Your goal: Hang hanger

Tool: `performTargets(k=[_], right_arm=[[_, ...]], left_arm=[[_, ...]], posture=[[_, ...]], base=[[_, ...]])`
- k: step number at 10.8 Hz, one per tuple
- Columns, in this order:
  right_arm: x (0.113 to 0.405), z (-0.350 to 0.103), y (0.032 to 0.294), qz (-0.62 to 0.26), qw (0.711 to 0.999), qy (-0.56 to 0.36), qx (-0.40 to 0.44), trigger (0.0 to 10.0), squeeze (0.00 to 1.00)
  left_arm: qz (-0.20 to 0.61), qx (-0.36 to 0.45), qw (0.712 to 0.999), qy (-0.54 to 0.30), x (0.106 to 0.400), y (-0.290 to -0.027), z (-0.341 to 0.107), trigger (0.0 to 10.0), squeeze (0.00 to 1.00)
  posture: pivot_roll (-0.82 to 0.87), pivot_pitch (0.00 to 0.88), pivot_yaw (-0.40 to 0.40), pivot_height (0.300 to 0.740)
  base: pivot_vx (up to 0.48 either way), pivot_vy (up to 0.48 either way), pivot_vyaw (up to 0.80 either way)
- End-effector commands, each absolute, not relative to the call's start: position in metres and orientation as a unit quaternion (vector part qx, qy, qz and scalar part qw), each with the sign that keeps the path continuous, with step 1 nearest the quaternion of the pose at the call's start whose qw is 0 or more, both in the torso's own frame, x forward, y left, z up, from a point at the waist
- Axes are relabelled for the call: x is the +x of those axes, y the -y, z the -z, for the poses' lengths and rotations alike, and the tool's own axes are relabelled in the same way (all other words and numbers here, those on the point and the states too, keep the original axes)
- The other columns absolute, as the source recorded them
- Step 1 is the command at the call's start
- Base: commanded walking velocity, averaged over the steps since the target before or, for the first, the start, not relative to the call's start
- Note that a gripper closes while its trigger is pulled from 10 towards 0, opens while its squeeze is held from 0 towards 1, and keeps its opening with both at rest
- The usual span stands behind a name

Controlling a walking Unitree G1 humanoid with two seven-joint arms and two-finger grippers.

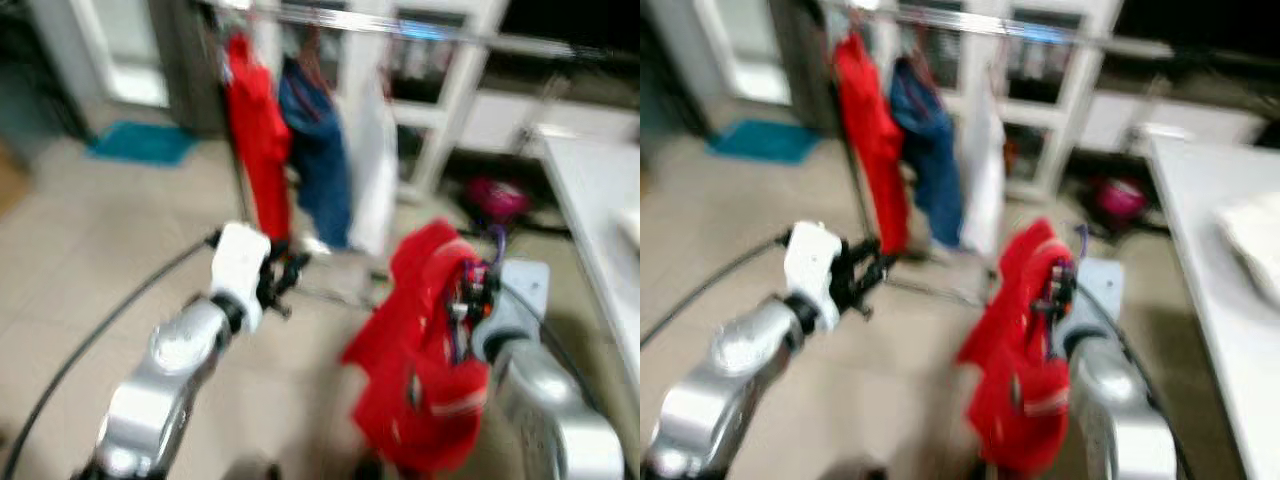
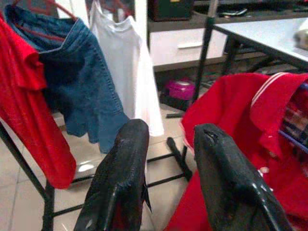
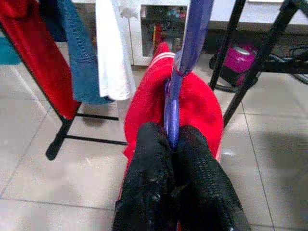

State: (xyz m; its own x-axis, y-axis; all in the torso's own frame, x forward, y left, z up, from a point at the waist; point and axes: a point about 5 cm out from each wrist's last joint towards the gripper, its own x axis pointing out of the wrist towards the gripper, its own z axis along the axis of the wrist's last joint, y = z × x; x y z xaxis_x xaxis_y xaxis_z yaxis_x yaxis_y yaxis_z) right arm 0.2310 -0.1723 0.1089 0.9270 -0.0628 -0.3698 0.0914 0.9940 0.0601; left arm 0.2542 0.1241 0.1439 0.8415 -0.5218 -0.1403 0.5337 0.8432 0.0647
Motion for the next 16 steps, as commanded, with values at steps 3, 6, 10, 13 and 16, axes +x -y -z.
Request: performTargets(k=[3, 6, 10, 13, 16], right_arm=[[0.235, -0.12, 0.174, 0.037, 0.985, -0.162, 0.035, 0.0, 0.0], [0.234, -0.119, 0.173, 0.035, 0.985, -0.165, 0.035, 0.0, 0.0], [0.238, -0.121, 0.17, 0.028, 0.986, -0.16, 0.034, 0.0, 0.0], [0.241, -0.123, 0.169, 0.01, 0.988, -0.151, 0.034, 0.0, 0.0], [0.247, -0.143, 0.149, -0.095, 0.991, -0.095, 0.027, 0.0, 0.0]], left_arm=[[0.275, 0.045, 0.958, -0.064, 0.251, -0.122, -0.144, 10.0, 0.0], [0.276, 0.046, 0.958, -0.067, 0.251, -0.121, -0.143, 10.0, 0.0], [0.281, 0.075, 0.954, -0.068, 0.254, -0.12, -0.143, 10.0, 0.0], [0.275, 0.053, 0.958, -0.067, 0.257, -0.122, -0.145, 10.0, 0.0], [0.328, 0.011, 0.943, -0.048, 0.271, -0.11, -0.158, 10.0, 1.0]], posture=[[0.08, 0.1, -0.047, 0.74], [0.08, 0.095, -0.047, 0.74], [0.08, 0.08, -0.049, 0.74], [0.09, 0.067, -0.047, 0.74], [0.09, 0.057, -0.05, 0.74]], base=[[0.0, 0.151, 0.0], [0.0, 0.48, 0.0], [0.0, -0.12, 0.0], [0.0, 0.0, 0.0], [0.0, 0.0, 0.0]])
